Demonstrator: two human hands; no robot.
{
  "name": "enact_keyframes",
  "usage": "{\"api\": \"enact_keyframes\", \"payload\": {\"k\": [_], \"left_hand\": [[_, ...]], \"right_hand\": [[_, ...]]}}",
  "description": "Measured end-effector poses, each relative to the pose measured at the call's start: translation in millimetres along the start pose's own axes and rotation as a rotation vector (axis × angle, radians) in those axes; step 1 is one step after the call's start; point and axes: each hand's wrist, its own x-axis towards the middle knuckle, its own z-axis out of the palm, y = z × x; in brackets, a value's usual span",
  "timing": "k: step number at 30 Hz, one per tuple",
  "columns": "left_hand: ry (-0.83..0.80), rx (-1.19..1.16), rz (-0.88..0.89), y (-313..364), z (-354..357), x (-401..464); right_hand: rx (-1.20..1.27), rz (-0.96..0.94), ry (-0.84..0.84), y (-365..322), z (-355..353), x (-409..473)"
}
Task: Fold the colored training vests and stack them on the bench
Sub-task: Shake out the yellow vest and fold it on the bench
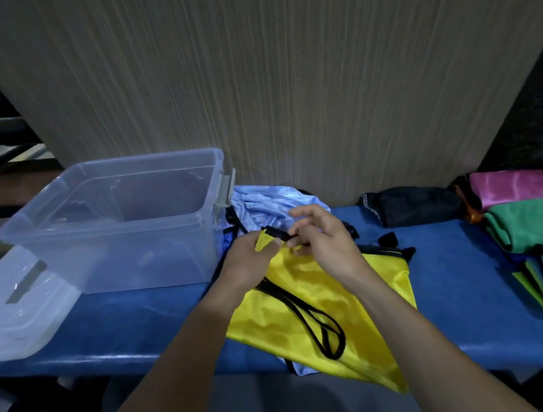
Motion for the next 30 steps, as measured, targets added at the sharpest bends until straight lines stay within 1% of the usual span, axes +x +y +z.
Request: {"api": "enact_keyframes", "payload": {"k": [2, 4, 7, 9, 10, 11, 15, 17, 20, 22, 24, 26, 28, 30], "left_hand": [[0.033, 0.176, 0.03, -1, 3, 1], [0.092, 0.281, 0.038, 1, 6, 1], [0.143, 0.303, 0.014, 8, 6, -2], [0.183, 0.314, 0.006, 12, 4, -4], [0.21, 0.342, 0.004, 13, 3, -4], [0.229, 0.385, 0.011, 14, 1, -5], [0.259, 0.567, 0.031, 11, -3, 2], [0.269, 0.64, 0.07, 7, -5, 6], [0.275, 0.736, 0.129, 3, -7, 13], [0.277, 0.781, 0.138, 1, -7, 17], [0.274, 0.814, 0.134, 2, -7, 19], [0.272, 0.832, 0.133, 3, -7, 18], [0.281, 0.813, 0.146, 3, -7, 18], [0.293, 0.785, 0.165, 2, -9, 18]], "right_hand": [[-0.272, -0.107, 0.059, 0, -27, -4], [-0.575, -0.157, 0.021, 7, -57, -9], [-0.962, -0.059, -0.08, 21, -91, -15], [-1.1, 0.027, -0.106, 27, -105, -18], [-1.085, 0.055, -0.106, 30, -112, -19], [-1.016, 0.071, -0.109, 33, -118, -19], [-0.541, 0.087, -0.16, 34, -136, -22], [-0.457, 0.097, -0.194, 33, -142, -24], [-0.53, 0.12, -0.188, 41, -147, -18], [-0.715, 0.116, -0.127, 50, -144, -13], [-0.976, 0.048, -0.037, 50, -131, -12], [-1.163, -0.007, -0.009, 46, -113, -14], [-1.18, -0.034, 0.01, 45, -106, -15], [-1.095, -0.08, 0.043, 42, -111, -17]]}}
